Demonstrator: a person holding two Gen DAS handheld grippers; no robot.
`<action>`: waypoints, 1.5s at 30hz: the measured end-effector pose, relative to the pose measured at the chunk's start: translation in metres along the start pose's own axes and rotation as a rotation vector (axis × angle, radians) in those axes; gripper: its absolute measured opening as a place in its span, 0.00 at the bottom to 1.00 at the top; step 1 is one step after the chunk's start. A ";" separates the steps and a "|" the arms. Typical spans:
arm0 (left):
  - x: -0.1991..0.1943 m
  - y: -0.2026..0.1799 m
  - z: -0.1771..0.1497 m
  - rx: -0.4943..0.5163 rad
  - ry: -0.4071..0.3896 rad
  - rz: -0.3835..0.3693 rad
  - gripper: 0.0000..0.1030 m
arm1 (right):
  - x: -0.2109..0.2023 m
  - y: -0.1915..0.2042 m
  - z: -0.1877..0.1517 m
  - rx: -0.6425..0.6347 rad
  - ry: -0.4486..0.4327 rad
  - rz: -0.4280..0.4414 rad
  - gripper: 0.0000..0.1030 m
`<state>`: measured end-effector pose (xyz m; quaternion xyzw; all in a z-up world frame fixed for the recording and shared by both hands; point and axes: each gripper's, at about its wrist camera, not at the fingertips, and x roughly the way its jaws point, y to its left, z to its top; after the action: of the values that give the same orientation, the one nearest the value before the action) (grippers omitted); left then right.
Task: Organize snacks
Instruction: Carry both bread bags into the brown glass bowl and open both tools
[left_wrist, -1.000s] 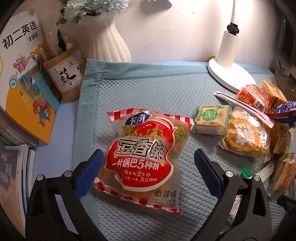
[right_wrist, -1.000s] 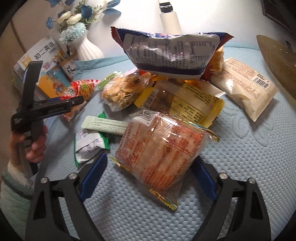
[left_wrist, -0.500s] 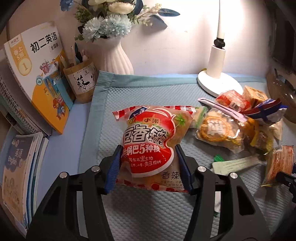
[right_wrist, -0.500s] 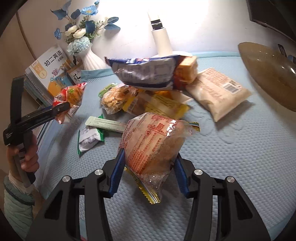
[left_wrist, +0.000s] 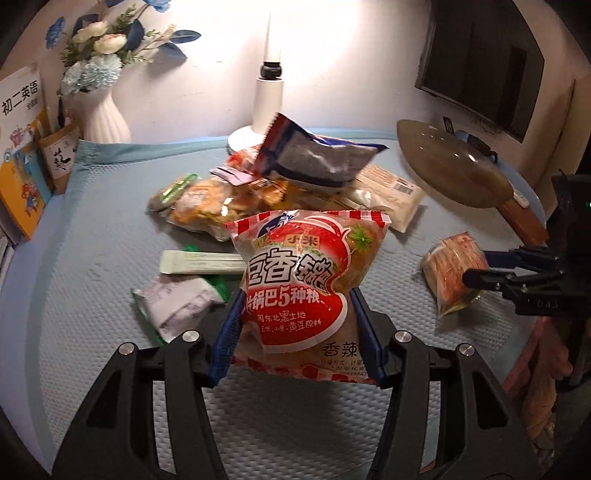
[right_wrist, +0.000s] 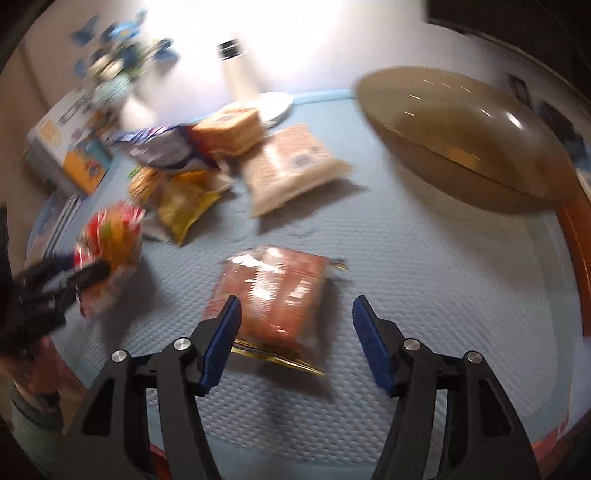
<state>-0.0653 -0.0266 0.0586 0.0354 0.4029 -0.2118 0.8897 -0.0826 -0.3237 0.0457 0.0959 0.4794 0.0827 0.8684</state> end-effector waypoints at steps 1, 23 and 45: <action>0.004 -0.006 -0.001 0.010 0.008 0.000 0.54 | -0.004 -0.006 -0.003 0.028 -0.011 0.008 0.67; 0.004 -0.046 -0.002 0.048 0.031 -0.057 0.54 | -0.031 0.025 -0.016 0.139 -0.113 -0.079 0.61; 0.098 -0.204 0.169 0.141 -0.069 -0.186 0.70 | -0.074 -0.116 0.077 0.301 -0.213 -0.339 0.68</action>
<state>0.0278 -0.2854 0.1227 0.0533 0.3575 -0.3223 0.8749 -0.0506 -0.4601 0.1174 0.1507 0.4013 -0.1470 0.8914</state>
